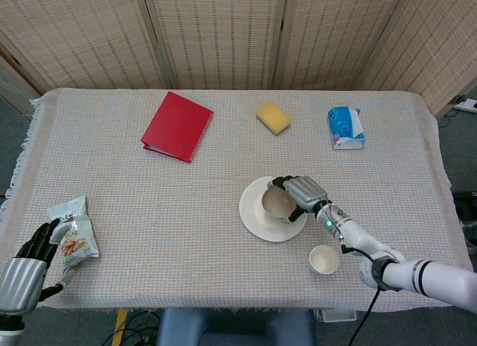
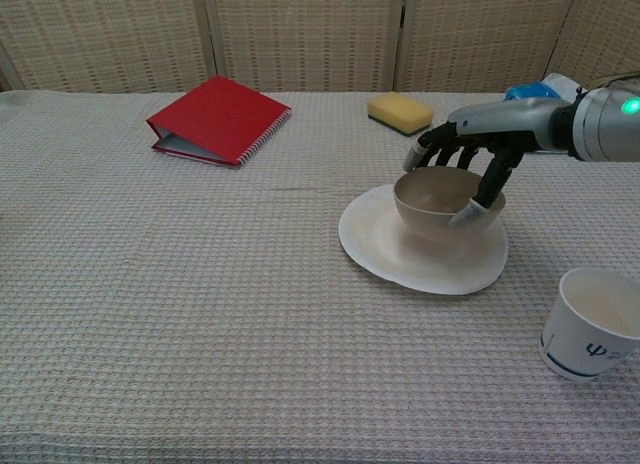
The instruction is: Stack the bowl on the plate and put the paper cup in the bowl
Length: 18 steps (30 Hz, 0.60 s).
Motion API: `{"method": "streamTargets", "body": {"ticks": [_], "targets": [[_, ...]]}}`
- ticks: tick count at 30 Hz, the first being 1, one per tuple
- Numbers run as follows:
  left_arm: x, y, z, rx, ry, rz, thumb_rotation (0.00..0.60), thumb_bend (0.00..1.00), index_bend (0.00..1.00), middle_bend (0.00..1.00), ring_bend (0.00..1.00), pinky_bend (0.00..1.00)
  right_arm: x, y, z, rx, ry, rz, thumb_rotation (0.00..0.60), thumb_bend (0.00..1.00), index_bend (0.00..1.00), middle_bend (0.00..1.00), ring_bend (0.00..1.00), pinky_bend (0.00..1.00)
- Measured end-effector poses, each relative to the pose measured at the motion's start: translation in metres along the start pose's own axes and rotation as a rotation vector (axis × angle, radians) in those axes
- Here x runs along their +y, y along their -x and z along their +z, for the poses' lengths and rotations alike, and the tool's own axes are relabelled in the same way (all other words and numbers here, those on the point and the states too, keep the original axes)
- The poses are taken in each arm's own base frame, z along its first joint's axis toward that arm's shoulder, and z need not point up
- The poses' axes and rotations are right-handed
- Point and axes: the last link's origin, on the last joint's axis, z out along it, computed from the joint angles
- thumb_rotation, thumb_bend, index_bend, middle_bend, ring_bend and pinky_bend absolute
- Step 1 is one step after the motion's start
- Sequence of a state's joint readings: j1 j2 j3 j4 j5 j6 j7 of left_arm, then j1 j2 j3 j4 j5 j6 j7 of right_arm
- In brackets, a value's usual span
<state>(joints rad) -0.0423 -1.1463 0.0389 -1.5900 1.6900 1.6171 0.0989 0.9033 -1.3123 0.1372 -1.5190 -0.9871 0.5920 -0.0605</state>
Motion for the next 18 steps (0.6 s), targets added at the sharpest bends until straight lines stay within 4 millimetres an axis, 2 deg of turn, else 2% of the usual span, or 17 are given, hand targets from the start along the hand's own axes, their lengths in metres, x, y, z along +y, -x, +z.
{"method": "streamTargets", "body": {"ticks": [2, 4, 6, 8, 10, 18], "targets": [[-0.001, -0.002, -0.001, 0.007, 0.000, -0.006, 0.600, 0.28, 0.00, 0.04, 0.00, 0.29, -0.002, 0.006, 0.005, -0.009, 0.004, -0.003, 0.600, 0.22, 0.22, 0.22, 0.20, 0.25], [-0.002, -0.004, -0.002, 0.009, 0.000, -0.011, 0.600, 0.28, 0.00, 0.04, 0.00, 0.28, -0.002, 0.009, 0.010, -0.016, 0.008, -0.013, 0.600, 0.19, 0.19, 0.15, 0.14, 0.18], [-0.004, -0.005, -0.003, 0.011, 0.001, -0.014, 0.600, 0.28, 0.00, 0.04, 0.00, 0.28, -0.004, 0.013, 0.013, -0.031, 0.011, -0.013, 0.600, 0.14, 0.10, 0.04, 0.04, 0.07], [-0.004, -0.005, -0.004, 0.012, 0.001, -0.016, 0.600, 0.28, 0.00, 0.04, 0.00, 0.29, -0.007, 0.015, 0.016, -0.045, 0.010, -0.010, 0.600, 0.11, 0.04, 0.00, 0.01, 0.02], [-0.006, -0.006, -0.004, 0.015, -0.002, -0.017, 0.600, 0.28, 0.00, 0.04, 0.00, 0.28, -0.008, 0.014, 0.017, -0.049, 0.008, -0.008, 0.600, 0.08, 0.00, 0.00, 0.00, 0.00], [-0.006, -0.004, -0.002, 0.009, -0.005, -0.011, 0.600, 0.28, 0.00, 0.04, 0.00, 0.28, -0.010, -0.001, 0.004, -0.035, 0.001, 0.005, 0.600, 0.05, 0.00, 0.00, 0.00, 0.00]]}}
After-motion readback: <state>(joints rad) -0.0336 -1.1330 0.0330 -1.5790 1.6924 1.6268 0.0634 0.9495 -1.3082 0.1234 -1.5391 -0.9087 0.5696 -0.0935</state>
